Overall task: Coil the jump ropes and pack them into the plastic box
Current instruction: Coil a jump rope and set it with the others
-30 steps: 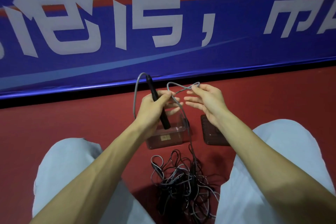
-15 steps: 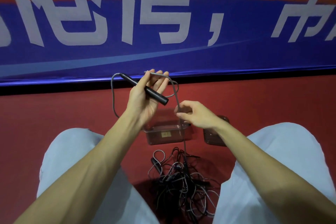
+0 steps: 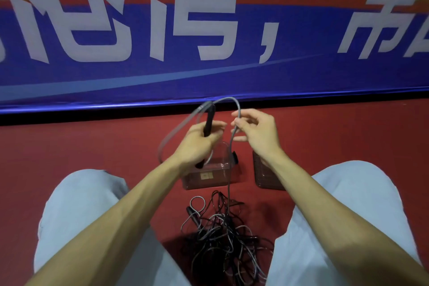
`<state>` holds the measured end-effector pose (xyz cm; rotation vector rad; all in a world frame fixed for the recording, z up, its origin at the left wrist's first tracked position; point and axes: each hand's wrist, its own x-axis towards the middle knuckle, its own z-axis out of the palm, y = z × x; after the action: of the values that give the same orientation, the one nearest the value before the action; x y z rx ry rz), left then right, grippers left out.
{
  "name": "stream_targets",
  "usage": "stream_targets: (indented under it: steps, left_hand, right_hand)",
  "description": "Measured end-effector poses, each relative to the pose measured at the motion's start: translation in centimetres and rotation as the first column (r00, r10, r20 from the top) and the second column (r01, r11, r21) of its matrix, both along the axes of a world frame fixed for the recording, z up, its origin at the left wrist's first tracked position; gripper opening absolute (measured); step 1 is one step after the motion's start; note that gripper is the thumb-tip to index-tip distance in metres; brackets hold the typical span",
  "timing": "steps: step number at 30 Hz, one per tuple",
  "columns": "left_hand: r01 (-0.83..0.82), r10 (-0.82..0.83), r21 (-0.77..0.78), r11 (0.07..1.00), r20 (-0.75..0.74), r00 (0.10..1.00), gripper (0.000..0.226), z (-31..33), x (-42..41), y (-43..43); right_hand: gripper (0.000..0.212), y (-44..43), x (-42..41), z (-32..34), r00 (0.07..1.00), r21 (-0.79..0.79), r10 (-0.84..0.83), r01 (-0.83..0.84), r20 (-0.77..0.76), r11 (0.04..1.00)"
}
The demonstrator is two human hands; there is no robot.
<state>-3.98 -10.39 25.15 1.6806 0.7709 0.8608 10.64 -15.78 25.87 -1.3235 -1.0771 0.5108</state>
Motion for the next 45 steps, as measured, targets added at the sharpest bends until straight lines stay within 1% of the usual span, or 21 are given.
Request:
stream_targets:
  steps: [2, 4, 6, 8, 11, 15, 16, 18, 21, 24, 26, 28, 30, 32, 34, 36, 37, 39, 41, 43, 45]
  left_hand:
    - [0.073, -0.075, -0.021, 0.997, -0.064, 0.995, 0.021, -0.5, 0.1, -0.5]
    - [0.197, -0.2, -0.042, 0.98, -0.121, 0.972, 0.023, -0.7, 0.2, -0.9]
    - [0.282, -0.287, -0.056, 0.958, -0.139, 0.948, 0.024, -0.9, 0.3, -1.1]
    - [0.279, -0.284, -0.064, 0.958, -0.094, 0.954, 0.019, -0.9, 0.4, -1.2]
    - [0.228, -0.233, -0.132, 0.965, -0.026, 0.972, 0.012, -0.9, 0.8, -1.3]
    - [0.174, -0.177, -0.162, 0.971, -0.006, 0.984, 0.01, -1.1, 0.8, -1.1]
    - [0.15, -0.149, -0.187, 0.971, 0.022, 0.989, 0.01, -0.9, 0.8, -1.1]
    - [0.101, -0.067, -0.261, 0.96, 0.137, 0.988, 0.012, -0.3, 0.8, -1.0]
    - [0.039, 0.04, -0.291, 0.956, 0.263, 0.964, 0.015, 0.9, 0.4, -0.6]
    - [0.045, 0.084, -0.329, 0.943, 0.368, 0.926, 0.012, 1.6, -0.2, -0.4]
    - [0.085, 0.083, -0.346, 0.935, 0.443, 0.893, 0.012, 2.2, -0.6, -0.5]
    - [0.138, 0.076, -0.358, 0.923, 0.524, 0.848, 0.012, 2.9, -1.0, -0.5]
    - [0.191, 0.087, -0.372, 0.908, 0.616, 0.783, 0.01, 3.5, -1.3, -0.5]
    - [0.233, 0.11, -0.378, 0.896, 0.697, 0.708, 0.01, 4.1, -1.8, -0.4]
    - [0.272, 0.138, -0.385, 0.882, 0.763, 0.631, 0.011, 4.6, -2.2, -0.2]
    - [0.3, 0.163, -0.388, 0.872, 0.806, 0.569, 0.012, 4.9, -2.7, 0.1]
    - [0.301, 0.17, -0.388, 0.871, 0.813, 0.556, 0.012, 5.0, -2.9, 0.3]
    - [0.286, 0.181, -0.392, 0.874, 0.81, 0.557, 0.012, 4.8, -3.0, 0.4]
    - [0.251, 0.188, -0.395, 0.884, 0.791, 0.583, 0.013, 4.6, -2.8, 0.6]
    - [0.179, 0.188, -0.379, 0.908, 0.75, 0.634, 0.015, 4.3, -2.6, 0.8]
    - [0.091, 0.187, -0.355, 0.931, 0.675, 0.713, 0.014, 3.8, -2.3, 1.0]
  right_hand:
    - [0.019, -0.2, 0.1, 0.7, 0.999, 0.075, 0.009, -0.005, -0.05, 0.997]
    - [0.02, -0.4, 0.0, 1.1, 0.996, 0.125, 0.028, -0.017, -0.085, 0.992]
    - [0.02, -0.5, 0.0, 1.3, 0.989, 0.17, 0.042, -0.018, -0.14, 0.985]
    - [0.016, -0.5, 0.1, 1.5, 0.975, 0.204, 0.058, -0.013, -0.214, 0.979]
    - [0.011, -0.6, 0.5, 1.8, 0.939, 0.226, 0.084, -0.008, -0.332, 0.974]
    - [0.007, -0.5, 0.7, 1.8, 0.931, 0.2, 0.063, 0.011, -0.36, 0.98]
    - [0.006, -0.5, 0.8, 1.7, 0.935, 0.18, 0.056, 0.008, -0.349, 0.984]
    - [0.007, -0.3, 0.9, 1.4, 0.954, 0.125, 0.038, 0.0, -0.298, 0.992]
    - [0.012, -0.2, 0.8, 0.6, 0.98, 0.009, 0.022, -0.021, -0.199, 1.0]
    - [0.011, 0.0, 0.4, -0.3, 0.992, -0.117, 0.055, -0.069, -0.116, 0.991]
    - [0.015, 0.3, 0.2, -0.9, 0.993, -0.196, 0.104, -0.113, -0.056, 0.974]
    - [0.026, 0.5, 0.0, -1.4, 0.987, -0.266, 0.161, -0.147, 0.03, 0.953]
    - [0.033, 0.7, -0.1, -1.6, 0.965, -0.306, 0.248, -0.211, 0.087, 0.928]
    - [0.03, 0.5, -0.1, -1.8, 0.932, -0.345, 0.351, -0.302, 0.09, 0.889]
    - [0.021, 0.3, -0.3, -2.2, 0.896, -0.395, 0.432, -0.361, 0.105, 0.845]
    - [0.016, 0.4, -0.6, -2.6, 0.869, -0.403, 0.466, -0.372, 0.165, 0.836]
    - [0.016, 0.4, -0.8, -2.7, 0.864, -0.389, 0.47, -0.377, 0.178, 0.841]
    - [0.016, 0.5, -1.2, -2.7, 0.86, -0.377, 0.469, -0.374, 0.202, 0.848]
    - [0.018, 0.6, -1.4, -2.7, 0.864, -0.375, 0.438, -0.331, 0.249, 0.866]
    - [0.024, 0.7, -1.3, -2.8, 0.894, -0.359, 0.388, -0.293, 0.226, 0.886]
    - [0.027, 0.7, -1.3, -2.8, 0.926, -0.329, 0.314, -0.235, 0.211, 0.914]
